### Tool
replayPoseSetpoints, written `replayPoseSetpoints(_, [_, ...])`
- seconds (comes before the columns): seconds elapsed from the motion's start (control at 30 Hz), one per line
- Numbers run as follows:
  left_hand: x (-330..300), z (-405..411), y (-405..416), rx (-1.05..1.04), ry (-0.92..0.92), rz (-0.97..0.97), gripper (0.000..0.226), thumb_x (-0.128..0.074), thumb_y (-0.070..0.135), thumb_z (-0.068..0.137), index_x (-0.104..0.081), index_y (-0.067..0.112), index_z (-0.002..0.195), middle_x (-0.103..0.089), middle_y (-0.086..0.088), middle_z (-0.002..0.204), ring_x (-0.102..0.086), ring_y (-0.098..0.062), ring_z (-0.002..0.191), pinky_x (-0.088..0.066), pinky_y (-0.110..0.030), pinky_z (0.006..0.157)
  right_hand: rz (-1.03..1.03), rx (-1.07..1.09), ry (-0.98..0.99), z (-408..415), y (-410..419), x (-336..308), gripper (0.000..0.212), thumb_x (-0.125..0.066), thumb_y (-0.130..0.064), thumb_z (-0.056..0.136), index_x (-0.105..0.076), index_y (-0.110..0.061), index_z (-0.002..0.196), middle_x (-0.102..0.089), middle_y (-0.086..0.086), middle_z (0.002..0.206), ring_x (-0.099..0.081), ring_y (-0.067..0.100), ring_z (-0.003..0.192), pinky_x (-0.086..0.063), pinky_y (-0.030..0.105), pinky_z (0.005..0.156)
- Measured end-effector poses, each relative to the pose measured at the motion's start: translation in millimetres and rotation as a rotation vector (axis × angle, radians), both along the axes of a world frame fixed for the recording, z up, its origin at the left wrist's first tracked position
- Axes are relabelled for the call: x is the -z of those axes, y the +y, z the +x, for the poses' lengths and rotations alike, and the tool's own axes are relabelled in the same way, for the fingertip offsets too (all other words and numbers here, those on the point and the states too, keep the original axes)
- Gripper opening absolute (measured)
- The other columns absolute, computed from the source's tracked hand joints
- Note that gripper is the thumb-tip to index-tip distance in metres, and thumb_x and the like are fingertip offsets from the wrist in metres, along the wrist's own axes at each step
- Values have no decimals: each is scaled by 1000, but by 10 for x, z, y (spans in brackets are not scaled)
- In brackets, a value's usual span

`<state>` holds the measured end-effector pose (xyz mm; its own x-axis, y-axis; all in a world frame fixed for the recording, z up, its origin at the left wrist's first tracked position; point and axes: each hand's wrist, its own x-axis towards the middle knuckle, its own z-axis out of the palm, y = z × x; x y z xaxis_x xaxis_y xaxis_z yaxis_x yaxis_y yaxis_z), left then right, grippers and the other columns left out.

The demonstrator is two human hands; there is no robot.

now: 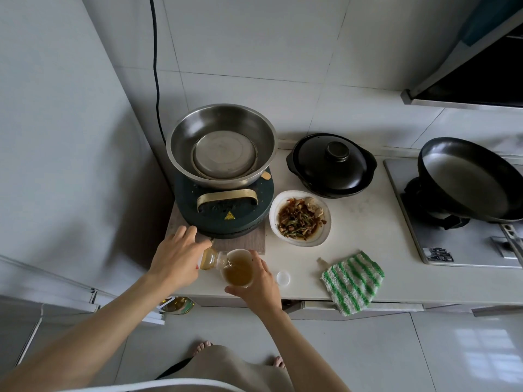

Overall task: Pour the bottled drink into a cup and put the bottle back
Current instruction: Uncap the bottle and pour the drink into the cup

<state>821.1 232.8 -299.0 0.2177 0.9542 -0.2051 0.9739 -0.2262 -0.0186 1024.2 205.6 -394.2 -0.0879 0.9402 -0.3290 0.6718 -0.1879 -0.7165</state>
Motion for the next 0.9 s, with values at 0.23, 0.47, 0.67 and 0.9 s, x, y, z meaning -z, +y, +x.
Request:
replayPoseSetpoints(0.23, [-6, -7, 2, 22, 42, 13, 63, -87, 16, 56, -67, 26, 115, -62, -10, 110, -59, -31, 103, -58, -38, 76, 25, 10, 14, 3, -11, 35, 106, -88, -51, 67, -26, -34, 152, -49, -8, 146, -53, 19, 127, -51, 35, 93])
replayPoseSetpoints(0.47, [34, -52, 15, 34, 34, 37, 67, -88, 16, 57, -67, 26, 120, -63, -11, 114, -59, -32, 107, -57, -39, 81, 26, 19, 19, -15, -20, 48, 106, -87, -54, 66, -25, -36, 150, -48, -8, 145, -53, 18, 125, -52, 35, 93])
replayPoseSetpoints(0.67, [284, -102, -59, -37, -87, 13, 65, -79, 16, 71, -58, 29, 132, -58, -5, 119, -53, -26, 110, -55, -31, 79, 24, 18, 16, -28, -17, 105, 107, -86, -59, 64, -24, -39, 148, -48, -10, 144, -54, 17, 124, -54, 39, 94])
replayPoseSetpoints(0.9, [596, -125, -248, -207, -302, -51, 67, -79, 30, 73, -54, 33, 136, -53, 1, 114, -52, -20, 109, -55, -27, 74, 48, 0, 17, -9, -15, 165, 106, -86, -58, 65, -24, -37, 149, -47, -9, 146, -52, 16, 126, -53, 37, 95])
